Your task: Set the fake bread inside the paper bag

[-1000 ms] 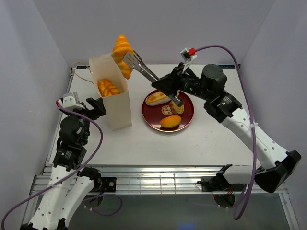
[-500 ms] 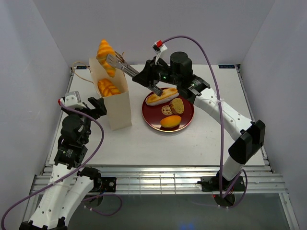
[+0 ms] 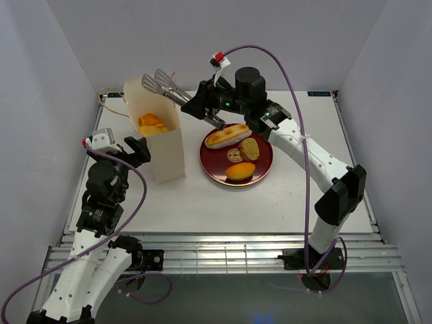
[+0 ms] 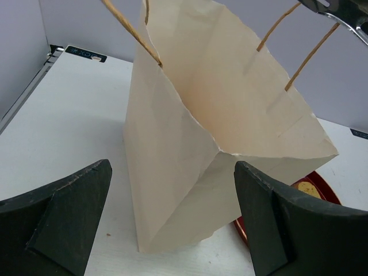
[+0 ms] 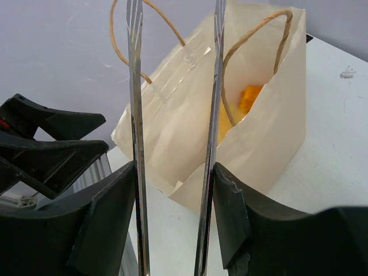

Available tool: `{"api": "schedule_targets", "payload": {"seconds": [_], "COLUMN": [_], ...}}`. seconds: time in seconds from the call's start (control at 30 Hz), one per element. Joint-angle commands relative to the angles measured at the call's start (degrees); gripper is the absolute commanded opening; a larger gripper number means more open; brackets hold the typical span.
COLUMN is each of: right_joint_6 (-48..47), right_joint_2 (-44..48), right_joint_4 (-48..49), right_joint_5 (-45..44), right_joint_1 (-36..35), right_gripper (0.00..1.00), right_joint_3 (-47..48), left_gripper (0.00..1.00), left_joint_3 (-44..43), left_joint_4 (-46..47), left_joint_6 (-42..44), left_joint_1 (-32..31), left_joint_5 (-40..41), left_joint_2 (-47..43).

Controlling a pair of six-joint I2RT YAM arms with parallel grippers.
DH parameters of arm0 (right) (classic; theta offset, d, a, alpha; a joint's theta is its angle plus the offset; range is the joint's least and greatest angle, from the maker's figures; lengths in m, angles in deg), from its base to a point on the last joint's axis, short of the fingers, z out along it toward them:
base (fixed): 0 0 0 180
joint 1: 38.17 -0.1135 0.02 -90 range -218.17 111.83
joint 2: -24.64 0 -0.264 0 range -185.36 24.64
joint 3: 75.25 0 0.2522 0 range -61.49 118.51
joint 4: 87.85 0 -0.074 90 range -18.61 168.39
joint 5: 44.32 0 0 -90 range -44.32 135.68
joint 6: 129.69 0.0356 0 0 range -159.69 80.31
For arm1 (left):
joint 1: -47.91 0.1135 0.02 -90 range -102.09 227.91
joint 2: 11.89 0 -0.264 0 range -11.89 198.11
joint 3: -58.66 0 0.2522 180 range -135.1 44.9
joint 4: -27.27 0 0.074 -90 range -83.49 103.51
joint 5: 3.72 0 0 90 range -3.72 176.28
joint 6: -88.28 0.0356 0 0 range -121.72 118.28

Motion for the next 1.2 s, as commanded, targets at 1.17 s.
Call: {"api": "schedule_targets", "payload": {"seconds": [1.17], "right_joint_6": [-1.24], "right_joint_2": [48.65], "right_joint_4": [4.37], "right_joint_5": [-7.71], "right_joint_1": [-1.57], "right_gripper": [0.57], "right_joint_3": [-48.1], "left_gripper": [0.98], "left_joint_3": [0.36], "left_joint_4": [0.19], "left_joint_6": [0.39], "left_joint_1": [-0.34], "left_joint_5": [-0.39], "left_joint_2": [0.37]}}
